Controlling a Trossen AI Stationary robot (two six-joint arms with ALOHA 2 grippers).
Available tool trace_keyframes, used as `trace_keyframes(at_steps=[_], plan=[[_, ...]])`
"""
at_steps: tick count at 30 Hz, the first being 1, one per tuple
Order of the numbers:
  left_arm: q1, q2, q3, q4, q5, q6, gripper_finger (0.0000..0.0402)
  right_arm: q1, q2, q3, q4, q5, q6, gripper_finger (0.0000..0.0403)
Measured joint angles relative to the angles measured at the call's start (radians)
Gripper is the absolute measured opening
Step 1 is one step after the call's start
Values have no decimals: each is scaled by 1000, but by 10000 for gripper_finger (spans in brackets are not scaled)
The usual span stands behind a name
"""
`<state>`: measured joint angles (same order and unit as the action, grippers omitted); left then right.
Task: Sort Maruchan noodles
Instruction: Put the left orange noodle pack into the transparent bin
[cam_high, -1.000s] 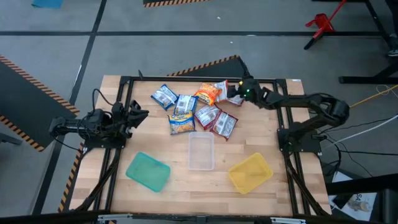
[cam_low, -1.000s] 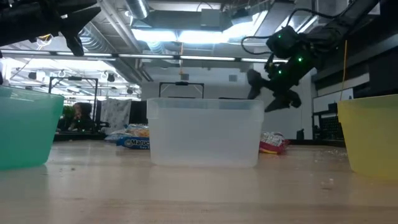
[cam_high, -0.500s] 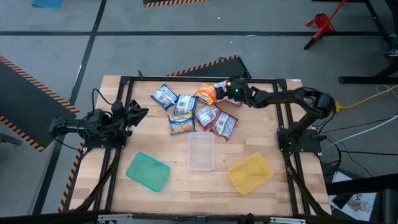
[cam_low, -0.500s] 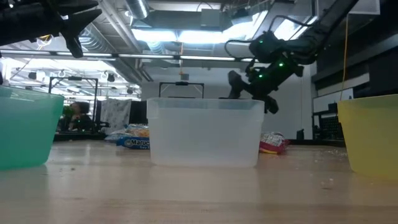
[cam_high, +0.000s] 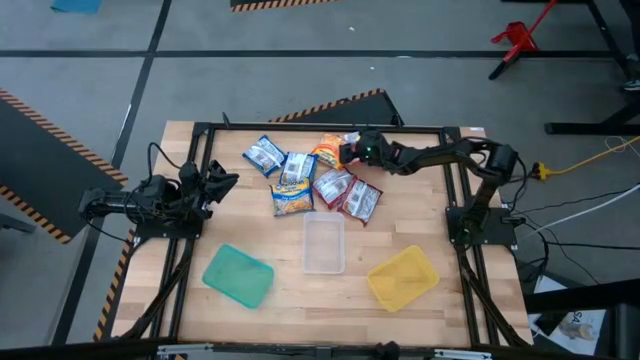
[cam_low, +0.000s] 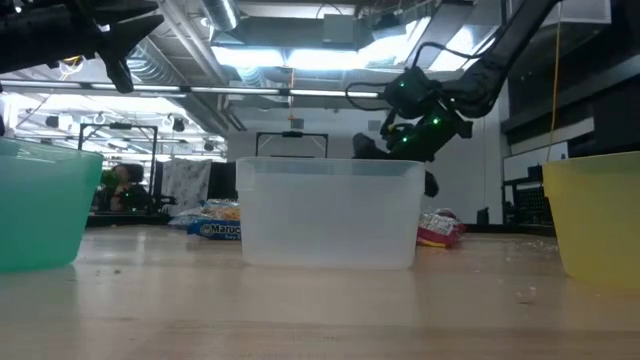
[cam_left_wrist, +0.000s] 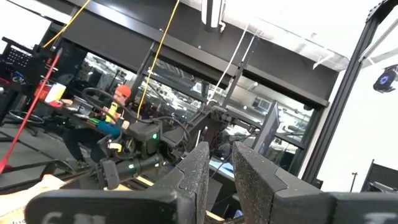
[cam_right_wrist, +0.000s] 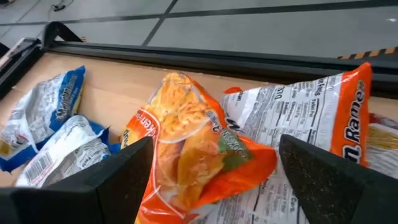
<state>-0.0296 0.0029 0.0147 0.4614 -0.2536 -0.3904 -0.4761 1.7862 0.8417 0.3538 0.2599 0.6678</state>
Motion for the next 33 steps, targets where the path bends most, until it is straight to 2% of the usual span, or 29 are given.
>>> trace_keyframes(at_steps=[5,8,27,29,33], plan=[[0,0,0,0,0,0,66,7,23,0,19,-8,9,338],[0,0,0,0,0,5,66,8,25,0,20,-16,10,319],[0,0,0,-4,0,7,66,5,26,-1,17,-18,13,21],[0,0,0,-4,0,7,66,5,26,-1,17,-17,6,6],[0,0,0,-4,0,7,66,5,20,-2,19,-28,7,3]])
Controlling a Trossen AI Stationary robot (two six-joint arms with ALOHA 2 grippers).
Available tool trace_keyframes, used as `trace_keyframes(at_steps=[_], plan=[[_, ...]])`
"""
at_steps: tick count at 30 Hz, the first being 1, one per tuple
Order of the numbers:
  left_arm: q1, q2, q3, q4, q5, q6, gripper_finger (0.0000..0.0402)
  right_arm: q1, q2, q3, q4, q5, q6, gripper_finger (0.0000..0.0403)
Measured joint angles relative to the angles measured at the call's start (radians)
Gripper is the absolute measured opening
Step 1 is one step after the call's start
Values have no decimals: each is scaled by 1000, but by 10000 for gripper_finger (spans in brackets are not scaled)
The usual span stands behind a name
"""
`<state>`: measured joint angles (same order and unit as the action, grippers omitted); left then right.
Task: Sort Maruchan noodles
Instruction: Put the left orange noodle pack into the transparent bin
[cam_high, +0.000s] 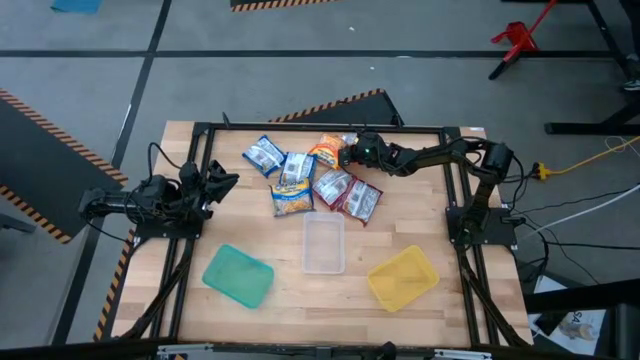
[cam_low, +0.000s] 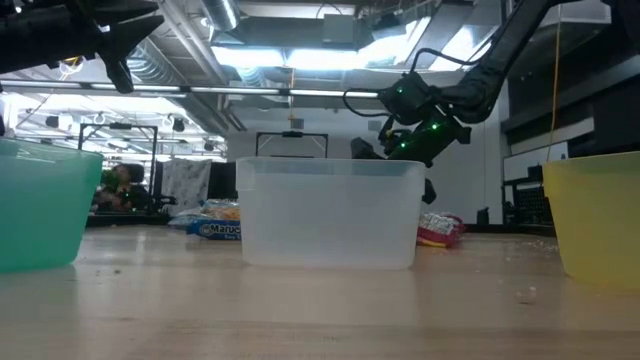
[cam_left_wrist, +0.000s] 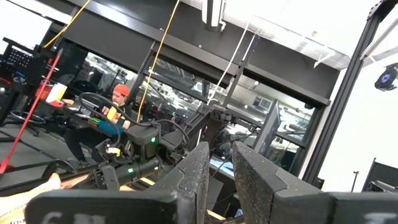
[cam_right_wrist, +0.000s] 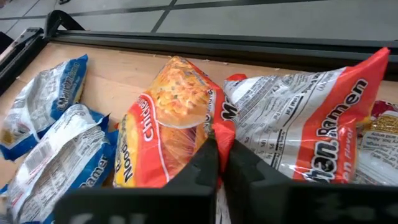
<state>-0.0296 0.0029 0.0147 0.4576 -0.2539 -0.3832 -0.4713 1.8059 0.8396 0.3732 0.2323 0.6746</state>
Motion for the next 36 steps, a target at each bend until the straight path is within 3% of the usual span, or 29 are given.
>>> trace_keyframes(at_steps=[18,28,31,36], plan=[[0,0,0,-1,0,0,66,10,-216,26,-42,-181,0,0],[0,0,0,0,0,1,66,104,-444,27,-235,-200,-29,0],[0,0,0,0,0,1,66,151,-498,27,-253,-262,-29,0],[0,0,0,-1,0,1,66,217,-561,27,-251,-466,-17,0]])
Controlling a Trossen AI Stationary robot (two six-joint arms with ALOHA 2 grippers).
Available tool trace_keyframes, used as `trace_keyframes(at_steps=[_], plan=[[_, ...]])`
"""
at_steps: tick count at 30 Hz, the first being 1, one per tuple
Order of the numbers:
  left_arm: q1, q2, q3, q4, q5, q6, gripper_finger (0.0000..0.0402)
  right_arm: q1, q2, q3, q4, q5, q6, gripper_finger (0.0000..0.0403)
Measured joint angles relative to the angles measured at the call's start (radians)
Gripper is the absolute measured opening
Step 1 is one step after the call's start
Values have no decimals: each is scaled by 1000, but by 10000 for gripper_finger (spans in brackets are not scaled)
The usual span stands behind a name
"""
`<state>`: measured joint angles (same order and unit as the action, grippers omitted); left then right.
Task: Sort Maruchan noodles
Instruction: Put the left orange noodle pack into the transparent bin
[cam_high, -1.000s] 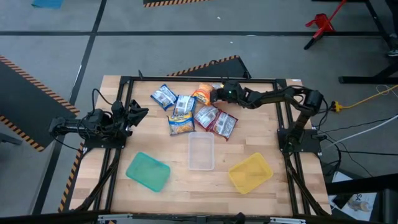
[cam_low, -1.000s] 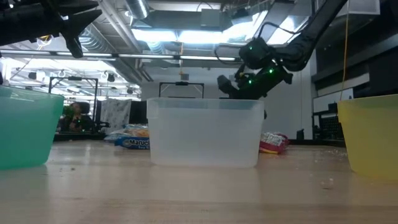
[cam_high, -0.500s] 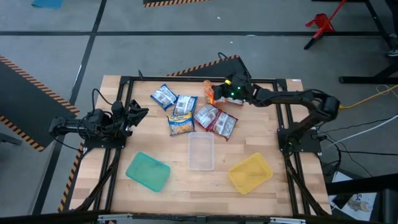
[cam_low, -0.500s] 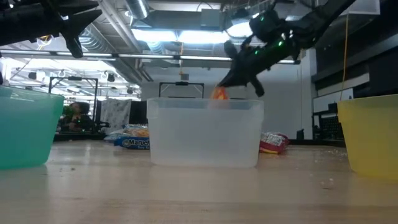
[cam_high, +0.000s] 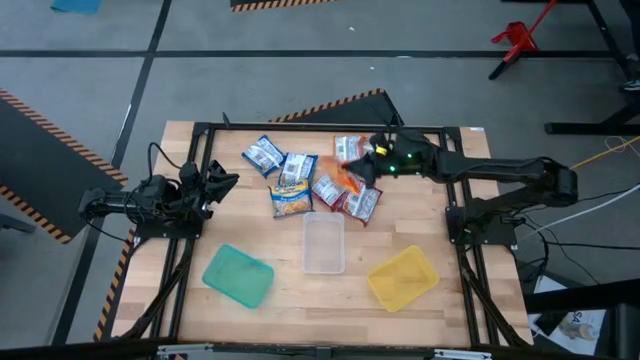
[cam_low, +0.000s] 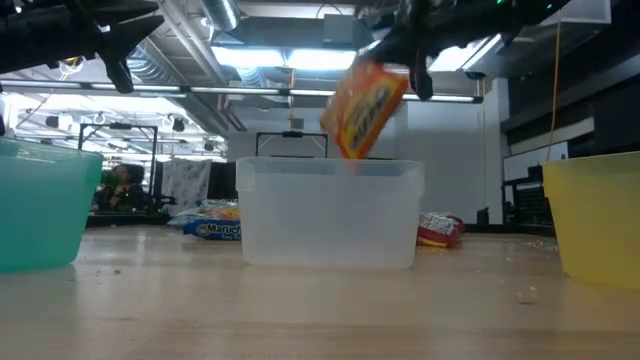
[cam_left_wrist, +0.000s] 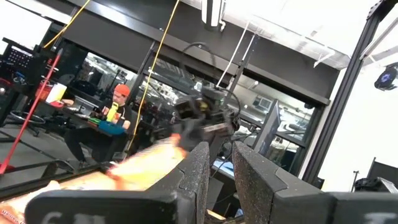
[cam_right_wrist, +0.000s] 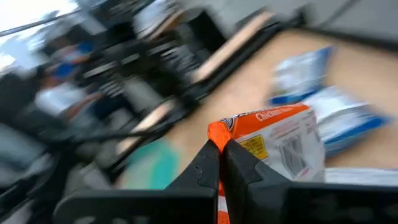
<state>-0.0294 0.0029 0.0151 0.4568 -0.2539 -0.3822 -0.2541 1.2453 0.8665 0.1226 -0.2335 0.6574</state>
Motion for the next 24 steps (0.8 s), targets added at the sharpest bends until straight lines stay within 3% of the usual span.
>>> trace_keyframes(at_steps=[12,24], plan=[[0,0,0,0,0,-1,66,106,19,1,-29,-333,30,0],[0,0,0,-1,0,-1,66,155,63,2,-16,-406,47,0]])
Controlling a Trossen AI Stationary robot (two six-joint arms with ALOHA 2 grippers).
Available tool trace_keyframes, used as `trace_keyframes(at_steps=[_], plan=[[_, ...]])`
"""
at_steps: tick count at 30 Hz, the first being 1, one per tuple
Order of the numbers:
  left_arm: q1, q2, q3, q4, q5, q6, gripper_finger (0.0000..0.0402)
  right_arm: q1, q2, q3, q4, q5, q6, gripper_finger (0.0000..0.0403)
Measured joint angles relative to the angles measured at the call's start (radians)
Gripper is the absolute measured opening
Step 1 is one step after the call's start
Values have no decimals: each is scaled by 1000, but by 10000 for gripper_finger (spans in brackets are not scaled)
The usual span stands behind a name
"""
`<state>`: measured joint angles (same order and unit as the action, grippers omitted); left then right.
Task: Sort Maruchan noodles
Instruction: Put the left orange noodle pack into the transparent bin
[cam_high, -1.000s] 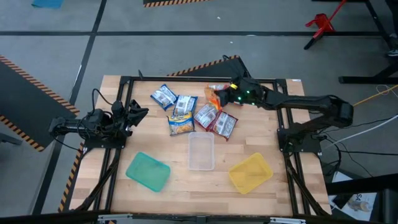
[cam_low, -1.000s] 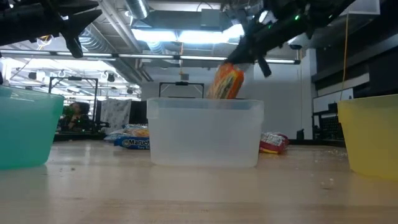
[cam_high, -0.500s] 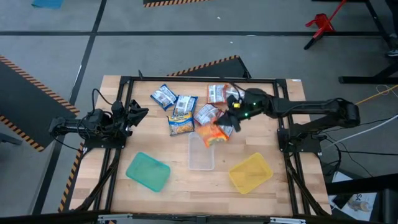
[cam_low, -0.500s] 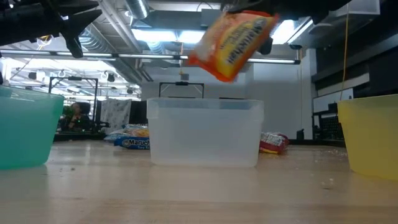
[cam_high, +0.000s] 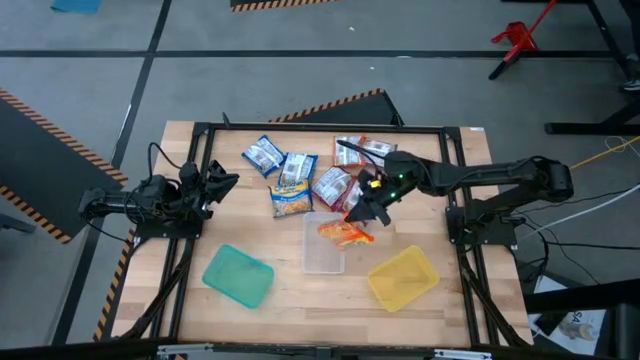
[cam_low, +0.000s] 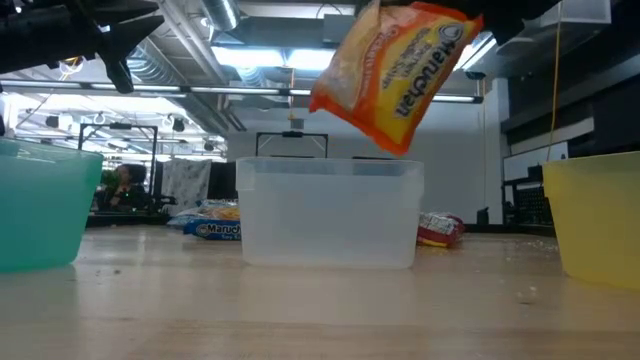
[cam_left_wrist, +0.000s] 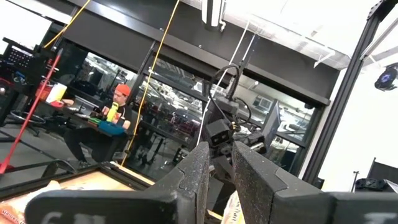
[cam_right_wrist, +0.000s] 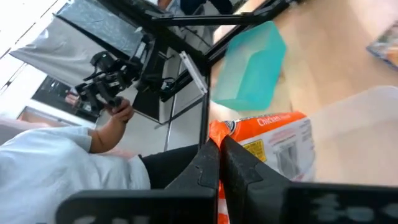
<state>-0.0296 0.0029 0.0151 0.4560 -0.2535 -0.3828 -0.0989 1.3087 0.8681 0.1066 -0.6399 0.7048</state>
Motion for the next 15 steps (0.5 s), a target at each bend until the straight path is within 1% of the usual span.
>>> trace_keyframes(at_steps=[5,9,13,15], plan=[[0,0,0,-2,0,0,66,41,0,0,8,3,-2,0],[0,0,0,-10,0,0,66,77,17,14,-5,48,-2,0],[0,0,0,-21,0,0,66,102,74,103,-21,30,-27,0],[0,0,0,-22,0,0,66,103,116,180,-99,4,-69,0]])
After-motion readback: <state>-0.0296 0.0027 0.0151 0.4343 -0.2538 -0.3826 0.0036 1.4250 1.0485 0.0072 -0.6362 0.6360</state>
